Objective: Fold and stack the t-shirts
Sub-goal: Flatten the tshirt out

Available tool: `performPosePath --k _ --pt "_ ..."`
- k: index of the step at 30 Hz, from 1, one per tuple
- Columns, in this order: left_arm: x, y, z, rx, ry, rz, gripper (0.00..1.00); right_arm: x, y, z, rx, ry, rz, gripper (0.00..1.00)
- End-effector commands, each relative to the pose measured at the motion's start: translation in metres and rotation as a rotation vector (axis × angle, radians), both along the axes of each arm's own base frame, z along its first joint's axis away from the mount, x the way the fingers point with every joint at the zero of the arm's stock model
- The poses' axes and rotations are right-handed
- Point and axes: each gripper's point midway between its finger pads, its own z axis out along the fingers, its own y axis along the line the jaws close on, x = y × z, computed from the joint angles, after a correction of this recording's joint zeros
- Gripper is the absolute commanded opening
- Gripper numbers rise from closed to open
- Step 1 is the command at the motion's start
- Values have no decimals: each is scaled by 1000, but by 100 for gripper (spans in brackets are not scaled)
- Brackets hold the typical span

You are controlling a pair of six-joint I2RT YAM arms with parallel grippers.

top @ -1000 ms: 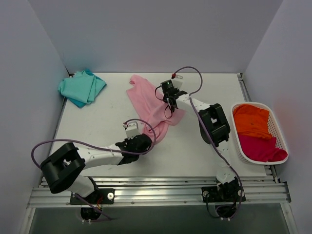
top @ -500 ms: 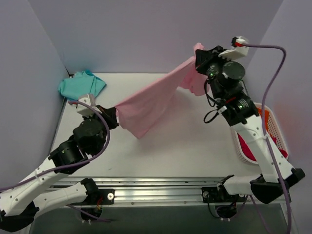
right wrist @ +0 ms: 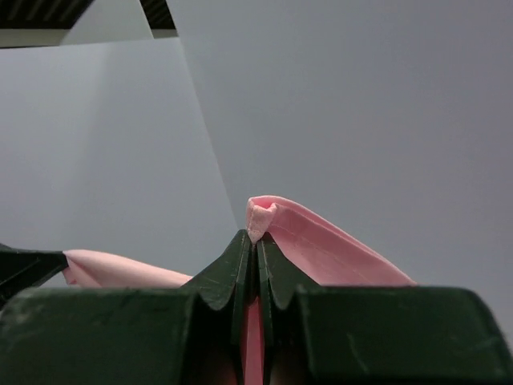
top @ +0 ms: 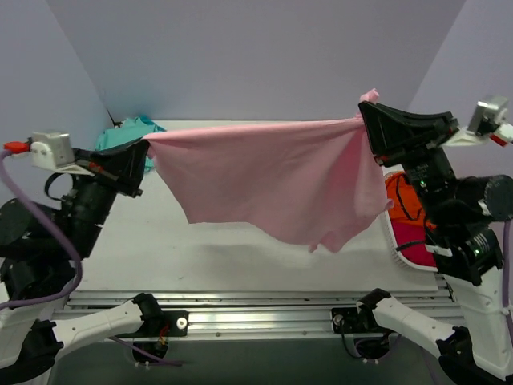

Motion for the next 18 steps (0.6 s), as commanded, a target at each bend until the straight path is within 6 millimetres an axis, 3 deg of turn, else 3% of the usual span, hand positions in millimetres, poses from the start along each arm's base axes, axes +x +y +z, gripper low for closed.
performPosePath --k 1,3,5,6,7,9,10,12,13,14,15,18 --pt "-21 16 54 -15 -163 -35 2 -45 -22 49 54 -180 4 0" --pt "-12 24 61 -2 -164 45 2 -31 -34 48 69 -128 -90 0" --pt "3 23 56 39 -146 123 2 4 -50 44 93 -51 -249 0" --pt "11 23 53 61 -144 168 2 36 -41 28 61 17 -298 0" --pt "18 26 48 65 -119 224 2 52 -49 25 75 59 -376 0" --pt "35 13 32 99 -91 270 2 89 -43 3 36 145 -453 0" --pt "42 12 24 111 -72 300 2 127 -27 -24 -12 215 -483 0" --pt "67 7 -1 123 -15 357 2 162 -19 -49 -33 280 -519 0" --pt "79 7 -13 131 10 374 2 195 -6 -81 -77 343 -531 0" --pt "97 -8 -34 154 52 324 2 213 -5 -100 -93 379 -546 0" --pt "120 12 -48 99 96 377 2 242 5 -136 -121 440 -554 0" --pt "181 7 -126 127 237 361 2 293 3 -209 -161 572 -594 0"
